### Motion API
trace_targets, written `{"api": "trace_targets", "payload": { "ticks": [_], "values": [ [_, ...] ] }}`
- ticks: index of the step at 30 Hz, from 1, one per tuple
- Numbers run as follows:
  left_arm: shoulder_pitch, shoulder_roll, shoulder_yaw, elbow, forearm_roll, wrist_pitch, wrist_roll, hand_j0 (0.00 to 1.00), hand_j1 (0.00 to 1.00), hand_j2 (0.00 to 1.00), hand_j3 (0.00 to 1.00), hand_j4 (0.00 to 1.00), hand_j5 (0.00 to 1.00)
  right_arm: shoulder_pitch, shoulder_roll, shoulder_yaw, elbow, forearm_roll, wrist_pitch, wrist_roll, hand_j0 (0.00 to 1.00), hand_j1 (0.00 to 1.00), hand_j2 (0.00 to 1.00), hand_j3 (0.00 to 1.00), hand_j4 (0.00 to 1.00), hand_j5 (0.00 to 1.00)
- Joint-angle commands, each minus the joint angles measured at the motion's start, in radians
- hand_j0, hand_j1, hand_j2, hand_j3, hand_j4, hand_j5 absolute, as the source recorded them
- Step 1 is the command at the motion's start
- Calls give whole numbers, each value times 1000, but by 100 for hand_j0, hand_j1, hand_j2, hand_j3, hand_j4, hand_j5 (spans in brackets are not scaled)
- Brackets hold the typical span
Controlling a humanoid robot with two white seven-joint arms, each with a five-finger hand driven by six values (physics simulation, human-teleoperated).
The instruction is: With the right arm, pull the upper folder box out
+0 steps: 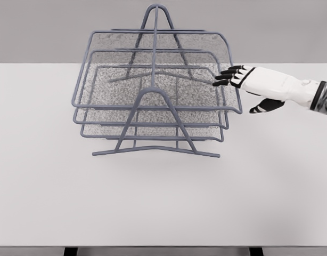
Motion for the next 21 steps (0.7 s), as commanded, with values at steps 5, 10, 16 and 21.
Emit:
{"api": "trace_targets", "payload": {
  "ticks": [5, 10, 16, 21],
  "values": [
    [0, 0, 0, 0, 0, 0, 0, 100, 100, 100, 100, 100, 100, 0, -43, -6, -6, 11, -1, 0, 100, 100, 100, 100, 100, 100],
    [0, 0, 0, 0, 0, 0, 0, 100, 100, 100, 100, 100, 100, 2, -99, -6, -6, -15, -1, -2, 100, 100, 100, 100, 100, 100],
    [0, 0, 0, 0, 0, 0, 0, 100, 100, 100, 100, 100, 100, 2, -136, -8, -20, -32, -1, -2, 100, 100, 100, 100, 100, 100],
    [0, 0, 0, 0, 0, 0, 0, 100, 100, 100, 100, 100, 100, 9, -178, -8, -40, -41, -1, -2, 100, 100, 100, 100, 100, 100]
  ]
}}
